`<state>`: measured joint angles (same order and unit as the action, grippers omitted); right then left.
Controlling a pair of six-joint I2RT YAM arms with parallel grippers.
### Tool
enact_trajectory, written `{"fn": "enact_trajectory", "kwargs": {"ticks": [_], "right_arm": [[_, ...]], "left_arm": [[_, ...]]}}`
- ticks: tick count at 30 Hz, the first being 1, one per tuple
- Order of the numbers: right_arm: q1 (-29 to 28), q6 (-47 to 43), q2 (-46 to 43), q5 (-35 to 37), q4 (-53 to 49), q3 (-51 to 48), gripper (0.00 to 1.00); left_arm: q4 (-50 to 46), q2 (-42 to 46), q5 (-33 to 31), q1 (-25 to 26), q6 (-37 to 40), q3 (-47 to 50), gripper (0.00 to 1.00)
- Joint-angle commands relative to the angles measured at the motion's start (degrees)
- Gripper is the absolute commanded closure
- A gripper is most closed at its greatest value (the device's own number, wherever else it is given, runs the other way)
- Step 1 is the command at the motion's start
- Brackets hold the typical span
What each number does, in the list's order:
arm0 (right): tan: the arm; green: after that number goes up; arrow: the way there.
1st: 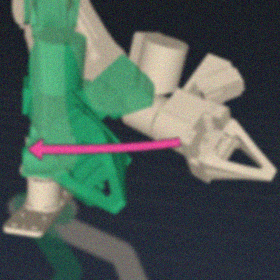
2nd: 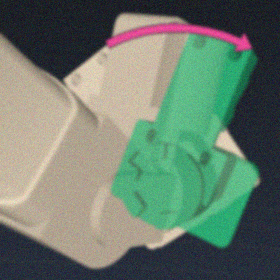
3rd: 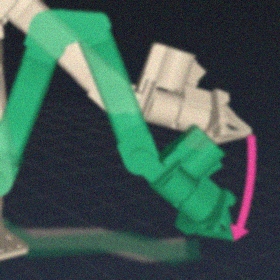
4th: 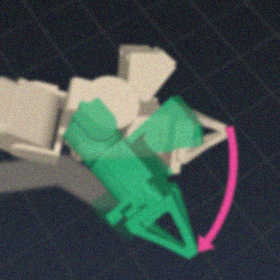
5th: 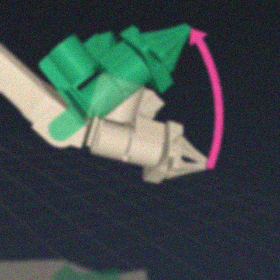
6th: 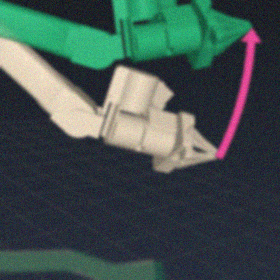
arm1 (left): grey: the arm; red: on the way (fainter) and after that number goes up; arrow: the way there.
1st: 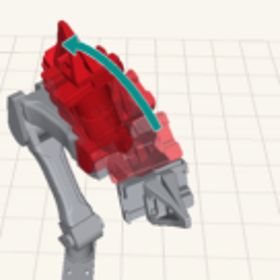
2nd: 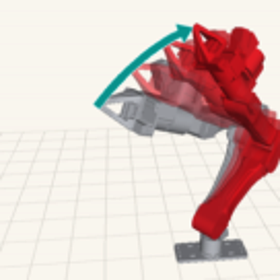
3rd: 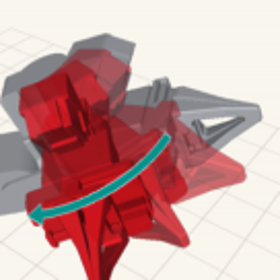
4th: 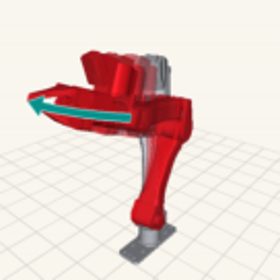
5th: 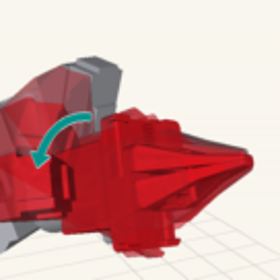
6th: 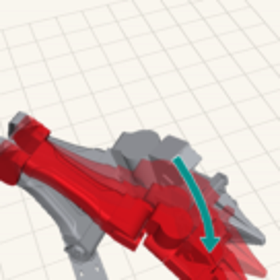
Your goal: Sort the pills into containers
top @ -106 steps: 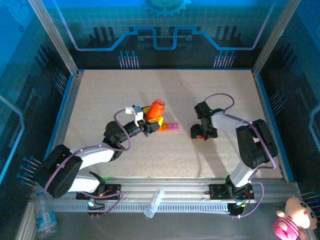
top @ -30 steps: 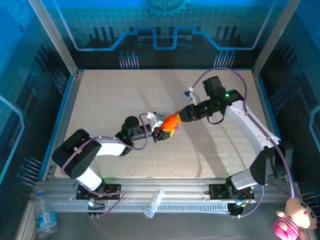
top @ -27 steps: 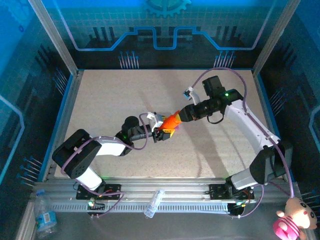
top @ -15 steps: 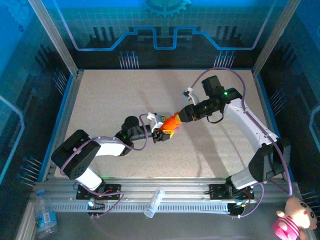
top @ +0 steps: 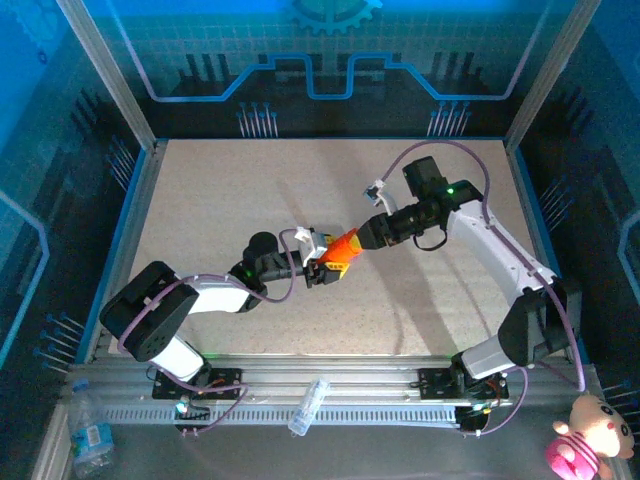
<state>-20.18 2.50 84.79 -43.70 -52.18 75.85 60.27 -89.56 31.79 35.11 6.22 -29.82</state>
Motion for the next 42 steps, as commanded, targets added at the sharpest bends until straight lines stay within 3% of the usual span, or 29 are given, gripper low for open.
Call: {"fn": "enact_trajectory", "kwargs": {"ticks": [1, 12, 27, 38, 42], "right_arm": [[0.23, -0.70, -1.36, -1.10, -0.38, -1.65, 0.59], [-0.40, -0.58, 3.11, -1.32, -1.50, 1.88, 0.59], [-5.81, 14.55, 7.69, 4.91, 2.93, 2.79, 0.59], [-6.36, 16.12, 7.49, 7.46, 3.23, 5.02, 0.53], [-5.59, 16.19, 7.06, 7.40, 2.97, 6.50, 0.46]], "left_arm": [[4.07, 1.39, 1.26, 0.21, 1.04, -1.14, 1.00], [2.72, 1.49, 2.88, 0.19, 1.55, -1.77, 1.00], [7.42, 1.70, -12.90, 1.90, 6.39, -0.67, 1.00], [10.14, 0.72, -13.93, 2.20, 5.16, 0.72, 1.00], [11.95, -0.08, -14.20, 2.24, 3.85, 1.39, 1.00]]}}
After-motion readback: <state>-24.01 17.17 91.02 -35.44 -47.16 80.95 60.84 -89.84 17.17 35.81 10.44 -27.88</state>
